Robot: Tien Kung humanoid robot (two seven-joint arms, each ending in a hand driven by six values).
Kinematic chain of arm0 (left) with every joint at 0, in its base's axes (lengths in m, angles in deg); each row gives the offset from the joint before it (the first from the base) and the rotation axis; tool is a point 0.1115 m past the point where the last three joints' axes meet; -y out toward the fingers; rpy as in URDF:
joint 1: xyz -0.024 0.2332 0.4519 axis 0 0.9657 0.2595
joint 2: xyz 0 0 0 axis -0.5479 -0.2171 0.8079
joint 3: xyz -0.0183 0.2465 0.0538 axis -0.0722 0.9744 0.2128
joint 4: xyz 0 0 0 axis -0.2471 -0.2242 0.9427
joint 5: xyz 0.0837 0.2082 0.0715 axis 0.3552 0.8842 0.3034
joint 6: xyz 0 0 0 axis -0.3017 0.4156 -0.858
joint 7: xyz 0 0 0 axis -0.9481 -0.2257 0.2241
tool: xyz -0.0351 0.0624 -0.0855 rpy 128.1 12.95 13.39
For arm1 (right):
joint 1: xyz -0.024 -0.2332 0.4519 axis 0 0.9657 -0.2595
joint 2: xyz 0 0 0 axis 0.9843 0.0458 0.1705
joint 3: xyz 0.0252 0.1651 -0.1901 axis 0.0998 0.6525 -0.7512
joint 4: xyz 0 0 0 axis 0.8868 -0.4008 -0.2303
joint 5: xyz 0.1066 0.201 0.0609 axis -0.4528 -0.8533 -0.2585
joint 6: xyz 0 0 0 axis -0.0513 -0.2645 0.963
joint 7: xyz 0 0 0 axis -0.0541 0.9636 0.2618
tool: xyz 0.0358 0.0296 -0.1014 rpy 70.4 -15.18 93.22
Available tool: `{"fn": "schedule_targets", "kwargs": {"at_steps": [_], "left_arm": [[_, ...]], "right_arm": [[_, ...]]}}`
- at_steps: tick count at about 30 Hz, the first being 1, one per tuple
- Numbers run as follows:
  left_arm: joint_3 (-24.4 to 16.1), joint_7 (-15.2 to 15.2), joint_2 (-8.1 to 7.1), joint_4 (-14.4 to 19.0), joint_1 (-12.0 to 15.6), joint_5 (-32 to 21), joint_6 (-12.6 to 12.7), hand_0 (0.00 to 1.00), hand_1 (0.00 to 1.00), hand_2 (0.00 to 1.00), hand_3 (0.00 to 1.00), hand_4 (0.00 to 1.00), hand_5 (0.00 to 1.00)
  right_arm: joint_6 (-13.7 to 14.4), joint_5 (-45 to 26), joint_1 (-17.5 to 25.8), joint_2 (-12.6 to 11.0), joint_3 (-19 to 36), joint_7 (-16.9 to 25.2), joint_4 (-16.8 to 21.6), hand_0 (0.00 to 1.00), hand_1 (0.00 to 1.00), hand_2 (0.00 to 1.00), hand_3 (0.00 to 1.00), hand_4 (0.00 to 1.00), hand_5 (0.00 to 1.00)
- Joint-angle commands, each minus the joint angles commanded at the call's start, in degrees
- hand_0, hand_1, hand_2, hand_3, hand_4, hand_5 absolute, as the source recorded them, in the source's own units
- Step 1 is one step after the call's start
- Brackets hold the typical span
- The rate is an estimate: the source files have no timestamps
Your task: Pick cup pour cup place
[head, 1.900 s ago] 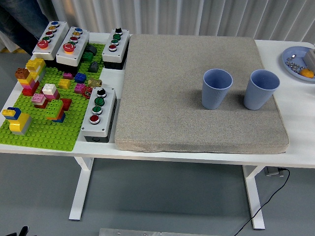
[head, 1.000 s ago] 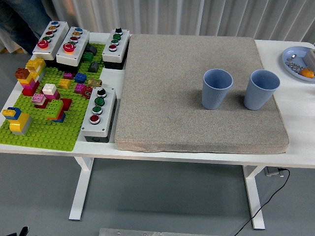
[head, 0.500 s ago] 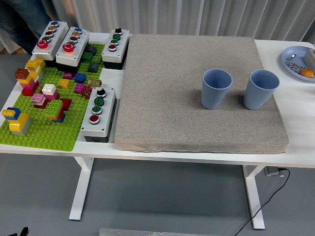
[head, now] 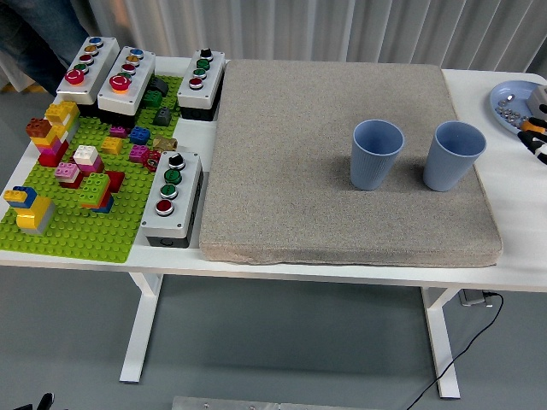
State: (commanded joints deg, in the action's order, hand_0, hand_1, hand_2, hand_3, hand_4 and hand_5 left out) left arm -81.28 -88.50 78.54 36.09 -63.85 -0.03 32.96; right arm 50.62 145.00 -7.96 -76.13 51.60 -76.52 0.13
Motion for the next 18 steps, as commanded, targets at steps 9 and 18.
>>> {"fn": "schedule_targets", "kwargs": {"at_steps": [9,18], "left_arm": [[-0.20,-0.02,0.18,0.00,0.04,0.16,0.02,0.715,0.659,0.734,0.658,0.471,0.994],[-0.16,-0.14,0.22,0.00,0.04,0.28,-0.04,0.714,0.660,0.734,0.658,0.470,0.994]], "right_arm": [[-1.85,0.80,3.22,0.61,-0.19,-1.19,-0.09,0.920,0.849,0.923,0.976,0.873,0.316],[-1.12,1.07,3.28,1.69,-0.12,-0.99,-0.48,0.929,0.848,0.934,0.976,0.878,0.353]]}}
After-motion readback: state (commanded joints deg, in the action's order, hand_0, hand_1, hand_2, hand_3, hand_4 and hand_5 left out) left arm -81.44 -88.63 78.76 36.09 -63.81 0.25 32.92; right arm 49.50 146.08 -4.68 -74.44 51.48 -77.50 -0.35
